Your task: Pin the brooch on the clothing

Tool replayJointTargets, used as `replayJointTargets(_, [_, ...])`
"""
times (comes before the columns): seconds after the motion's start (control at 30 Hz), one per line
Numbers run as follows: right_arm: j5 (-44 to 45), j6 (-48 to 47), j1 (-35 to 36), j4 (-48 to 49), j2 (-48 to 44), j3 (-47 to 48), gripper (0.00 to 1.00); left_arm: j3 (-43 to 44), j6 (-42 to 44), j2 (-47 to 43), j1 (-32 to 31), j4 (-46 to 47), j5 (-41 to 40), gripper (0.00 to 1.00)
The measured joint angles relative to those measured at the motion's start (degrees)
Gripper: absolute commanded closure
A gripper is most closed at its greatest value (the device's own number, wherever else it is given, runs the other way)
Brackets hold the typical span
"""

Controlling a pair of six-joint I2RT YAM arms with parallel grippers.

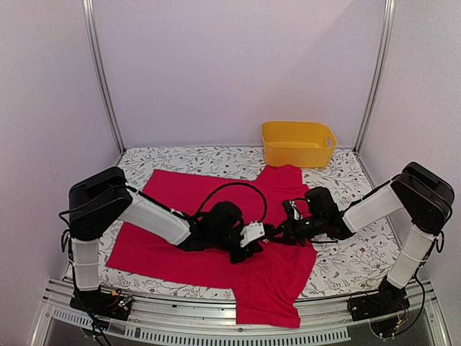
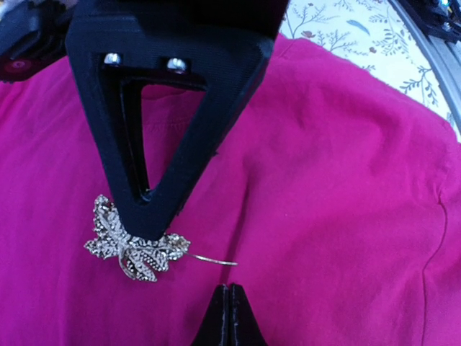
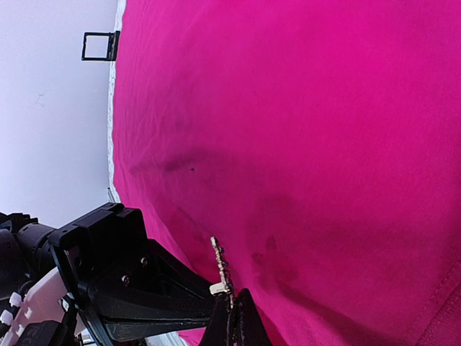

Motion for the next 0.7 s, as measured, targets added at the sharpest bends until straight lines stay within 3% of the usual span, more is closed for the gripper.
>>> replayJointTargets(0.7, [-0.31,0.04,0.15,-0.04,1.22,-0.09,1.00,-0.22,0.66,0.00,-0.02,0.61,-0.46,1.00])
